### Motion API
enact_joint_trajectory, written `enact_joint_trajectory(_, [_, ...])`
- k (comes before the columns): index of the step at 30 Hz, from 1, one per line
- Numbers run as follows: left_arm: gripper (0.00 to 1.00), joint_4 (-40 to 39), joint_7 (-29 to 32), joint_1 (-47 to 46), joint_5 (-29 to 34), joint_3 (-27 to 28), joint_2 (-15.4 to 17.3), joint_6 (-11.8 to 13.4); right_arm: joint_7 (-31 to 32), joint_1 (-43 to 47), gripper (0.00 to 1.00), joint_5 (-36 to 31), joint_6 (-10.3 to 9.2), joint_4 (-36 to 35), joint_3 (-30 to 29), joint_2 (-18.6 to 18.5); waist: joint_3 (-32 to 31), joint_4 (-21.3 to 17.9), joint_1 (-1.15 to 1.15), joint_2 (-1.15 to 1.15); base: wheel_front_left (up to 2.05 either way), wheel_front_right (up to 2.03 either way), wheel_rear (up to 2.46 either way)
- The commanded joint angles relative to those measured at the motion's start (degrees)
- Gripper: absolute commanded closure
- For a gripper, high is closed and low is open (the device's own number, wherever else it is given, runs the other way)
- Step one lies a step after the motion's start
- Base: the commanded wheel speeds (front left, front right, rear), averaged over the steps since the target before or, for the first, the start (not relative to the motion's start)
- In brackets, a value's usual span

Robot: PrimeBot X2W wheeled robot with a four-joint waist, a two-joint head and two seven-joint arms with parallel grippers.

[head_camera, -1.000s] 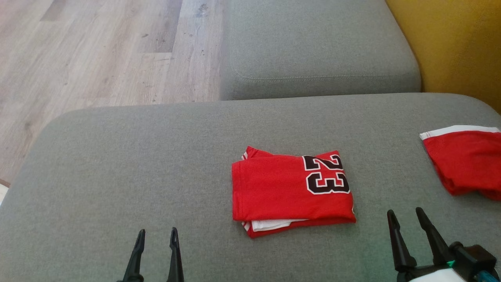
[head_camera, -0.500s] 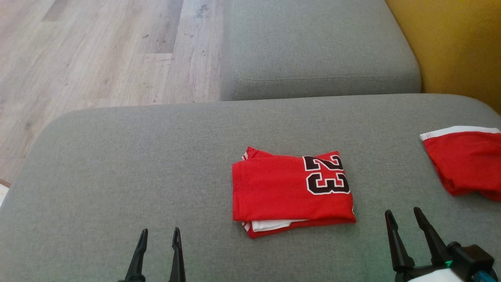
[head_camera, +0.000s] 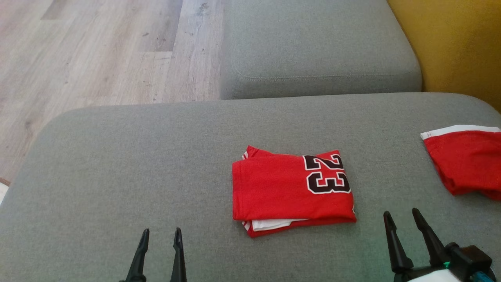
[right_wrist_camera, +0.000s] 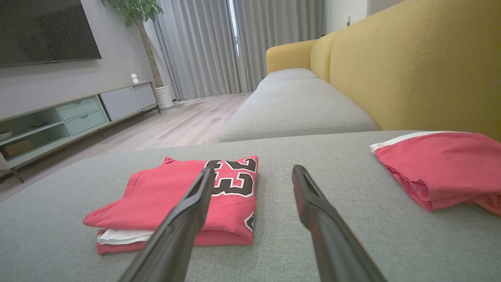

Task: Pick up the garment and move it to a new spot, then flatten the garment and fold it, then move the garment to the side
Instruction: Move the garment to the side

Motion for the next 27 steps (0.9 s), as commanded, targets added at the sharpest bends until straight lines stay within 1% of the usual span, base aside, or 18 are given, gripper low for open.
enact_joint_trajectory(1, [0.00, -1.8, -0.5, -2.4, -0.2, 1.4, -0.7, 0.1, -0.7, -1.9, 0.00, 0.0, 0.39, -1.1, 1.2, -0.6, 0.3, -0.1, 0.00, 0.00, 0.00, 0.00, 0.00])
enact_joint_trajectory(10, [0.00, -2.1, -0.5, -3.1, -0.6, -0.1, -0.7, 0.0, -0.7, -5.7, 0.00, 1.7, 0.39, 4.2, 3.0, -1.5, 3.0, 0.3, 0.00, 0.00, 0.00, 0.00, 0.00])
enact_joint_trajectory(13, [0.00, -2.0, -0.5, -3.6, -0.6, -0.9, -0.7, -0.2, -0.5, -8.4, 0.00, 3.9, 0.39, 8.1, 4.1, -1.8, 4.1, 0.8, 0.00, 0.00, 0.00, 0.00, 0.00])
enact_joint_trajectory(16, [0.00, -2.0, -0.5, -4.1, -0.5, -1.5, -0.7, -0.3, 2.3, -12.0, 0.00, 7.4, 0.39, 11.5, 5.5, -2.0, 5.2, 1.3, 0.00, 0.00, 0.00, 0.00, 0.00])
enact_joint_trajectory(20, [0.00, -1.7, -0.5, -4.6, -0.2, -2.3, -0.7, -0.5, 8.9, -17.3, 0.00, 15.2, 0.39, 15.2, 6.2, -2.2, 6.4, 1.7, 0.00, 0.00, 0.00, 0.00, 0.00])
enact_joint_trajectory(24, [0.00, -1.3, -0.5, -5.3, -0.1, -3.3, -0.7, -0.8, 15.5, -22.0, 0.00, 22.6, 0.39, 18.8, 7.2, -3.3, 7.2, 2.2, 0.00, 0.00, 0.00, 0.00, 0.00])
enact_joint_trajectory(27, [0.00, -1.2, -0.5, -5.9, 0.0, -3.7, -0.7, -0.9, 18.6, -25.1, 0.00, 27.8, 0.39, 21.1, 7.7, -3.6, 7.9, 2.5, 0.00, 0.00, 0.00, 0.00, 0.00])
